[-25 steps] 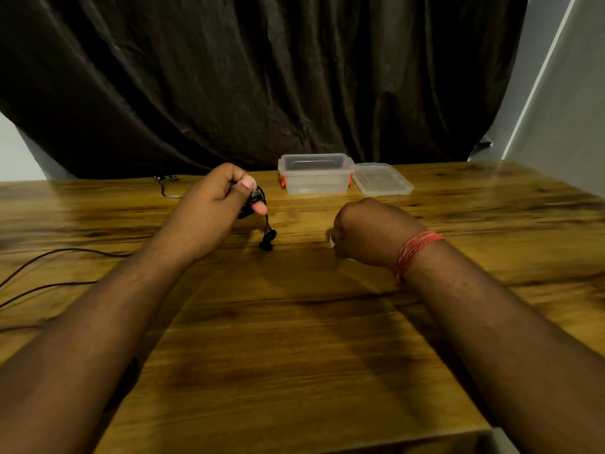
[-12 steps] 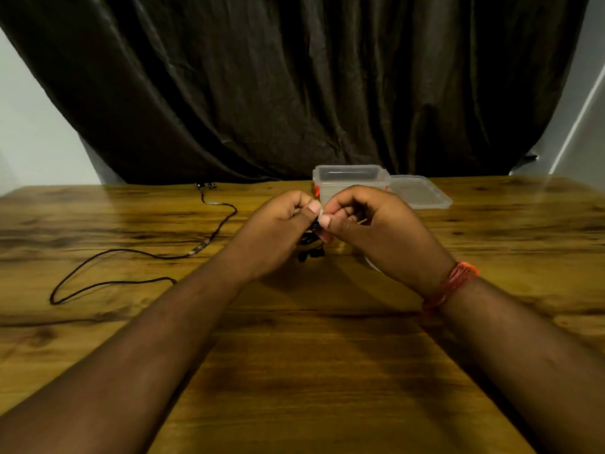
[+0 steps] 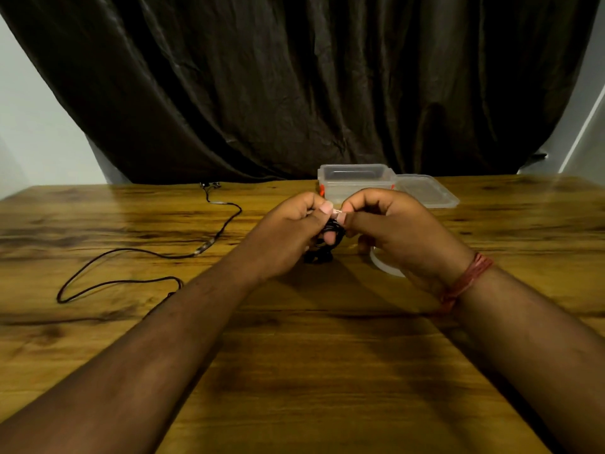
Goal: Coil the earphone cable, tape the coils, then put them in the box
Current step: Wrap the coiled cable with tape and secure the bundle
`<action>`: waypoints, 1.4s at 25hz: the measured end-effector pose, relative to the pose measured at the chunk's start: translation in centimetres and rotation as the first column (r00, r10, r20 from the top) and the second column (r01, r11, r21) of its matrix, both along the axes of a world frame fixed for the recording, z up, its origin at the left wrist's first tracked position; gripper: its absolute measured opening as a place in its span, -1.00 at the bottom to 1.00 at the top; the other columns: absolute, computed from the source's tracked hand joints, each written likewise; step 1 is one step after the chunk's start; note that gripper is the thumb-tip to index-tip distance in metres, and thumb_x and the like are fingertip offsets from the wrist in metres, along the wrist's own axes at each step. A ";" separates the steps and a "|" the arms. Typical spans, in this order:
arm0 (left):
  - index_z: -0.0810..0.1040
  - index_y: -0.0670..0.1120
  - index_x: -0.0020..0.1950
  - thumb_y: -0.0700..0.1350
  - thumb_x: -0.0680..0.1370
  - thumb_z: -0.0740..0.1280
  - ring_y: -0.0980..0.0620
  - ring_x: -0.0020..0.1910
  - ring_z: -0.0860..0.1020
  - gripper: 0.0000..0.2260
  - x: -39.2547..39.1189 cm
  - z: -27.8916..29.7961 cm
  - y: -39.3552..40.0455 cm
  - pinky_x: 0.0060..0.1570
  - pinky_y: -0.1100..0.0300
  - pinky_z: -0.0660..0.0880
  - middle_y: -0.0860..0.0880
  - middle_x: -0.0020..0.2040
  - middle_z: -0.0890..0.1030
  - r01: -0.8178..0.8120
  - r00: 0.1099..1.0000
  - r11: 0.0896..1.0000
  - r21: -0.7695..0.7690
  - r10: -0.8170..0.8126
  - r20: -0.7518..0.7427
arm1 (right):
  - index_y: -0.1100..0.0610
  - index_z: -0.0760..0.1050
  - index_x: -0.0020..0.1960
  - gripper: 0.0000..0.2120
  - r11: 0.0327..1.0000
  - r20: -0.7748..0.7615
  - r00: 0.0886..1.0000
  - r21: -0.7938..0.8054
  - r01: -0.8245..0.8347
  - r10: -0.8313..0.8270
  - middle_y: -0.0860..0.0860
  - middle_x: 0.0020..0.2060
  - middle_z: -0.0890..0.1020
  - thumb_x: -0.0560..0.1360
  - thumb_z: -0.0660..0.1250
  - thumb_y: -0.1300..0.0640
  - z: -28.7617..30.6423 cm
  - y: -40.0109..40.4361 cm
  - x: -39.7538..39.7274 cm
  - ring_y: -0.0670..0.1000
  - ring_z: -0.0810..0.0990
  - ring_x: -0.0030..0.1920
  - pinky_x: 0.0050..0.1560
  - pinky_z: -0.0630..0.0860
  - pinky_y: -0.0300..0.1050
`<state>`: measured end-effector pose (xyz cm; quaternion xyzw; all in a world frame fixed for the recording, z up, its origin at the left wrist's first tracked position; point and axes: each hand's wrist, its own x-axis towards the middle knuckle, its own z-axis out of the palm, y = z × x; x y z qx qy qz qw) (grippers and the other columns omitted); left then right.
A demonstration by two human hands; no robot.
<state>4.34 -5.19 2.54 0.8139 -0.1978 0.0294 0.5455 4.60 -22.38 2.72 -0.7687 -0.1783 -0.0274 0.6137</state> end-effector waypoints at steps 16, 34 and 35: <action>0.49 -0.17 0.05 -0.22 0.66 0.13 0.16 -0.43 0.29 -0.86 0.1 -0.7 -1.4 -0.40 0.42 0.38 0.01 -0.30 0.42 0.030 0.983 0.900 -0.434 -0.104 -0.149 | 0.12 0.36 -0.01 -0.97 0.937 0.550 0.811 -0.136 0.323 -0.199 0.01 -0.13 0.55 0.61 0.20 0.21 -2.5 2.3 0.2 -0.10 0.52 -0.14 -0.22 0.44 -0.28; 0.44 -0.18 -0.06 -0.28 0.62 0.12 0.09 -0.40 0.31 -0.86 0.5 -0.8 -0.9 -0.45 0.38 0.30 -0.11 -0.25 0.49 0.011 0.920 0.740 -0.672 -0.271 -0.283 | 0.06 0.34 -0.08 -0.79 0.869 0.651 0.727 -0.210 0.449 -0.219 -0.05 -0.13 0.46 0.53 0.26 0.34 -2.3 1.9 0.9 -0.17 0.33 -0.22 -0.17 0.32 -0.48; 0.45 -0.18 -0.07 -0.29 0.61 0.13 0.09 -0.39 0.31 -0.86 0.6 -0.8 -0.8 -0.44 0.37 0.29 -0.11 -0.25 0.50 0.009 0.915 0.738 -0.675 -0.279 -0.293 | 0.07 0.34 -0.08 -0.80 0.871 0.652 0.728 -0.212 0.442 -0.211 -0.05 -0.13 0.46 0.53 0.27 0.34 -2.3 1.9 0.9 -0.18 0.33 -0.20 -0.17 0.32 -0.49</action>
